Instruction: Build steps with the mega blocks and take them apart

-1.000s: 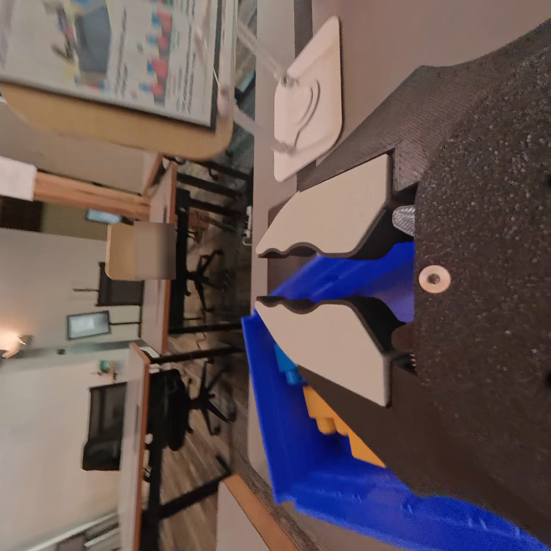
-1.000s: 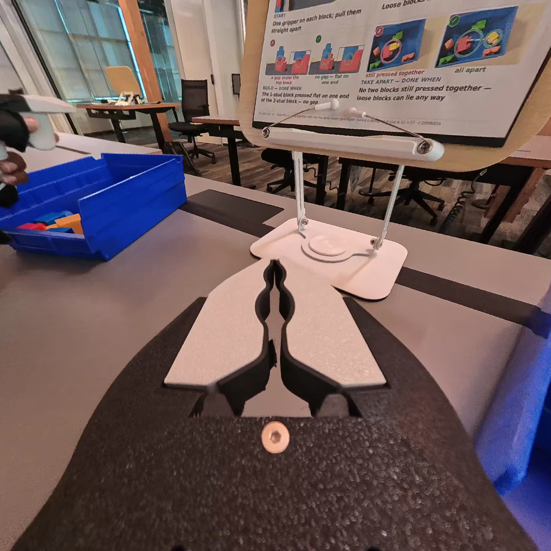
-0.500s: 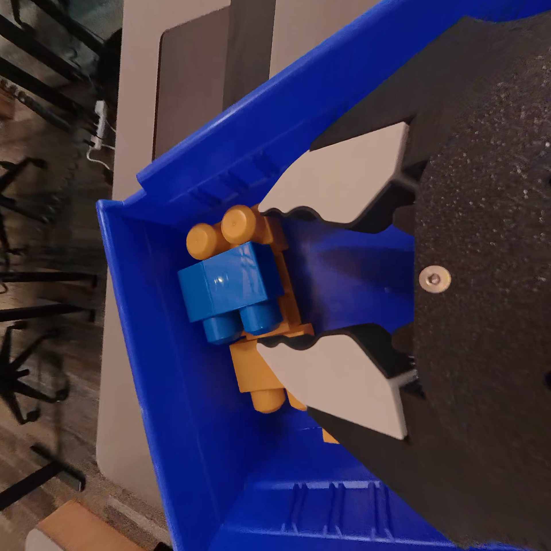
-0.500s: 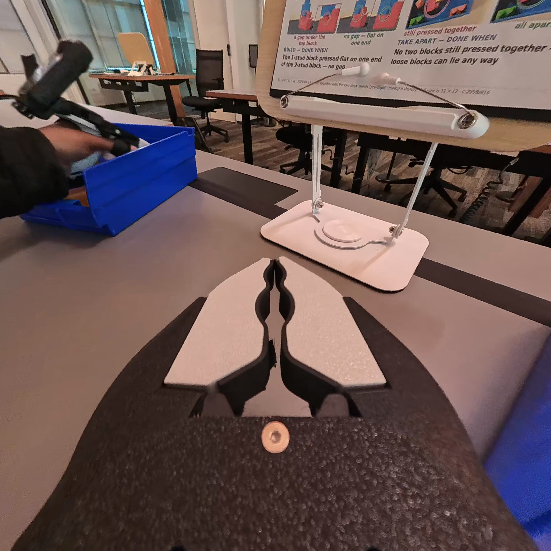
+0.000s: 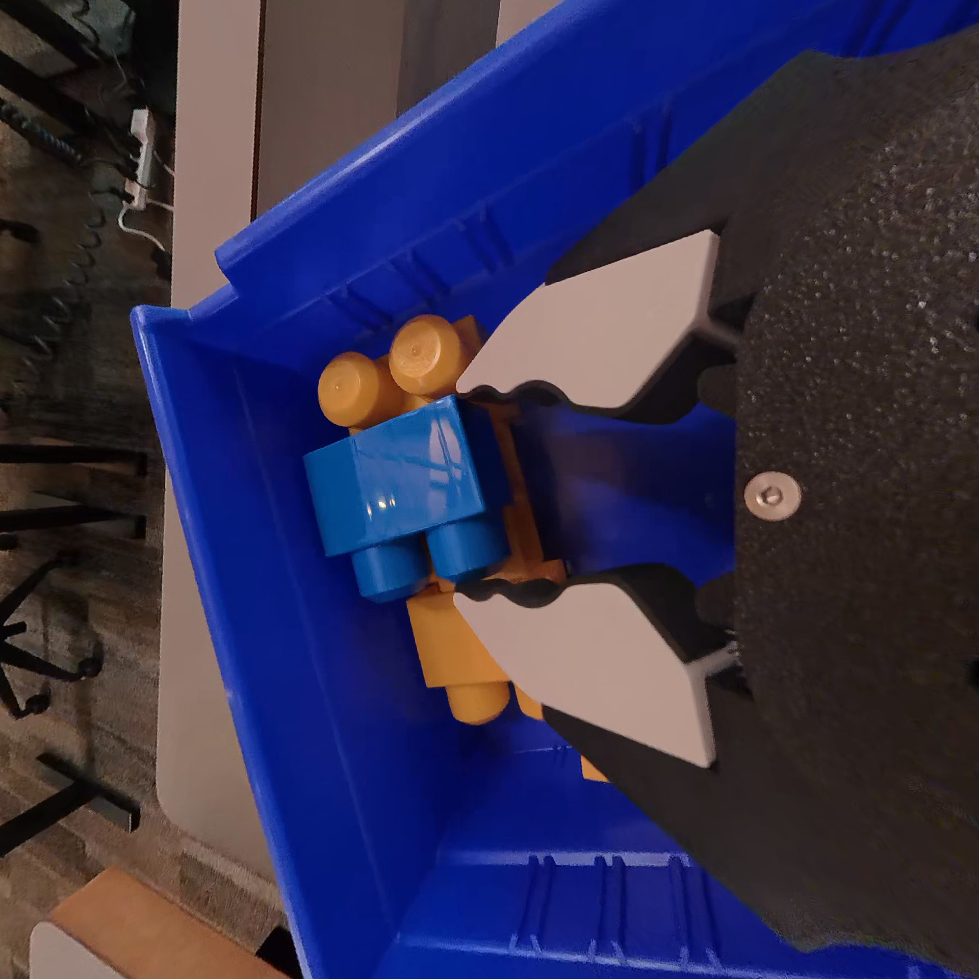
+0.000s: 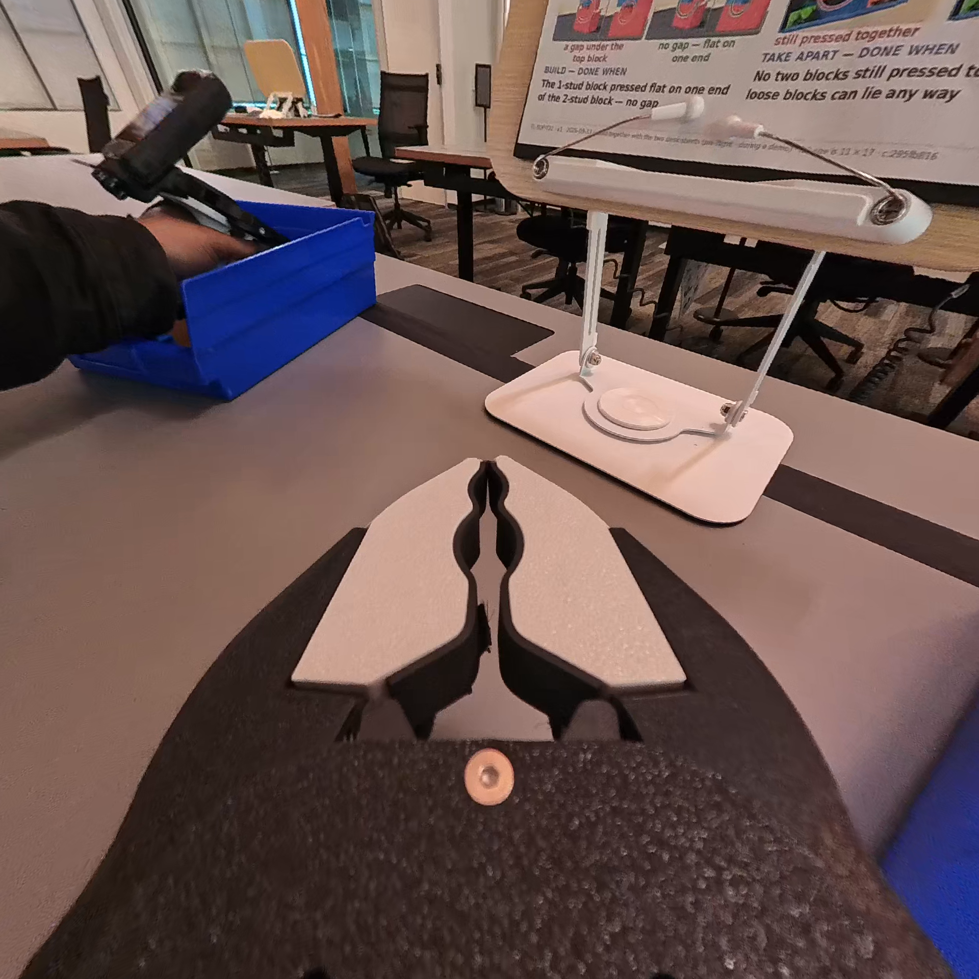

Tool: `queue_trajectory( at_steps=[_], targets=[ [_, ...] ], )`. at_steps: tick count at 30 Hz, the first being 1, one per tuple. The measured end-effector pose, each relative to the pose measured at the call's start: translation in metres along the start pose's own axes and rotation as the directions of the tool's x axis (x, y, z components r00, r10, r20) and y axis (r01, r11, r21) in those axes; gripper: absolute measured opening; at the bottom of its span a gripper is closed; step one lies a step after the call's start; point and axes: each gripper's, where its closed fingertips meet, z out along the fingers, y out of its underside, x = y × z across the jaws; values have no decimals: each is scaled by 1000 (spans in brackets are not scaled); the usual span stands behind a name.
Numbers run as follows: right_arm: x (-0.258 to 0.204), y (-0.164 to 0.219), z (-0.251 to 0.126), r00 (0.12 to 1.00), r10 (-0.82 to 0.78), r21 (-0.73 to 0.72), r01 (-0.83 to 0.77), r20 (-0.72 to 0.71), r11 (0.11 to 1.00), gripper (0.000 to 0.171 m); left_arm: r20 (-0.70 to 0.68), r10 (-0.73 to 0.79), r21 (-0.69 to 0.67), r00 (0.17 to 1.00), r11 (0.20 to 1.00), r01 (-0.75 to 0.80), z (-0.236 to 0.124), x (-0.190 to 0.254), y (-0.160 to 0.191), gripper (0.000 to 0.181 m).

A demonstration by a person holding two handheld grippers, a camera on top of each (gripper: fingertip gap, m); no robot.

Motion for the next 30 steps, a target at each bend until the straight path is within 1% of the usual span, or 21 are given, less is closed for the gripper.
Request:
queue_trajectory(
  at_steps=[4,9,12,15,17,20,23,26,30],
  targets=[
    [0,-1,-1,1000,0,4,0,3,1000,0,11,12,7,1000,1000,-12,-7,-3,1,65],
    [-2,0,0,1000,-5,3,5,7,1000,0,17,46,78,999,996,-47,-26,-4,-8,64],
    [-2,0,0,1000,-6,5,6,9,1000,0,8,86,161,996,983,-87,-45,3,-21,64],
    [-4,-2,-1,1000,-7,16,6,22,1000,1,-9,157,291,988,945,-148,-79,22,-42,64],
    [-6,-4,-2,999,-3,28,2,37,1000,3,-41,220,396,975,899,-186,-110,47,-59,64],
    [-12,-9,-4,996,11,48,-16,91,999,11,-106,337,547,935,806,-228,-164,98,-77,63],
    [-21,-16,-7,986,19,79,-32,168,996,21,-169,464,669,869,702,-245,-215,157,-78,64],
    [-29,-22,-11,960,64,81,-89,273,993,35,-200,591,748,781,608,-268,-254,213,-61,64],
    [-35,-29,-19,914,109,65,-146,391,987,49,-182,738,814,650,484,-321,-281,276,-17,63]
  ],
)
